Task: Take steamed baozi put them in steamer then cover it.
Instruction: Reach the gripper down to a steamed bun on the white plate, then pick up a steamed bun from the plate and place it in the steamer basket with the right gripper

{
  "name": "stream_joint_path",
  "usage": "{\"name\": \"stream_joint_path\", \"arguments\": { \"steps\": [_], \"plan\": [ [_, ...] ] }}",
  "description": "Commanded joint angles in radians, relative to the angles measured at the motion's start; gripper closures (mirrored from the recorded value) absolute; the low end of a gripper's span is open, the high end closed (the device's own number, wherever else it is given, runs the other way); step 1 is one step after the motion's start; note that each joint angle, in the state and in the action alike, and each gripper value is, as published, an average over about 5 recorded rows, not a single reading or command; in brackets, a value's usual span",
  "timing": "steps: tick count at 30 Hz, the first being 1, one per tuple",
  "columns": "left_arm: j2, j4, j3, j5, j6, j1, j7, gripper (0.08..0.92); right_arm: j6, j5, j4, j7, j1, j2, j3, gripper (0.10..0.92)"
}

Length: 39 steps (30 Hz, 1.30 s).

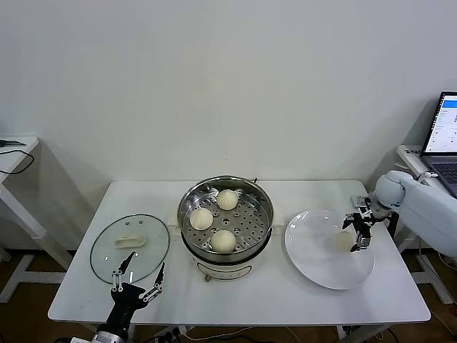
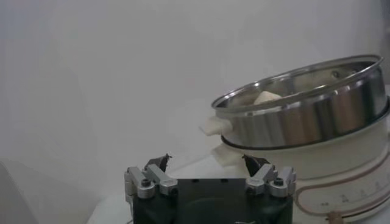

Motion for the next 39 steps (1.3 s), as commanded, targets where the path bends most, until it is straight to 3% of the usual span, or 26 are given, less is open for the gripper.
{"name": "stream_joint_path", "arguments": {
  "steps": [1, 9, 16, 24, 30, 39],
  "plan": [
    [0.000, 0.001, -0.001, 0.000, -0.001, 0.001, 0.000, 0.177, 0.000, -0.020, -0.039, 0.011, -0.026, 0.037, 0.015, 0.206],
    [0.000, 0.000, -0.003, -0.001, -0.003, 0.001, -0.001, 0.177, 0.000, -0.024, -0.001, 0.000, -0.001, 0.023, 0.003, 0.321],
    [0.002, -0.007, -0.003, -0.001, -0.002, 0.000, -0.001, 0.177, 0.010, 0.005, 0.105, -0.099, 0.185, 0.005, -0.064, 0.357],
    [0.004, -0.017, 0.005, -0.001, -0.001, -0.005, -0.001, 0.177, -0.040, 0.290, 0.237, -0.228, 0.584, 0.147, -0.338, 0.375],
    [0.005, -0.025, 0.008, 0.001, -0.001, -0.006, -0.001, 0.177, -0.131, 0.475, 0.311, -0.205, 0.732, 0.295, -0.459, 0.380],
    [0.005, -0.027, 0.009, 0.001, -0.004, -0.005, -0.002, 0.177, -0.207, 0.594, 0.345, -0.120, 0.756, 0.450, -0.537, 0.377]
  ]
}}
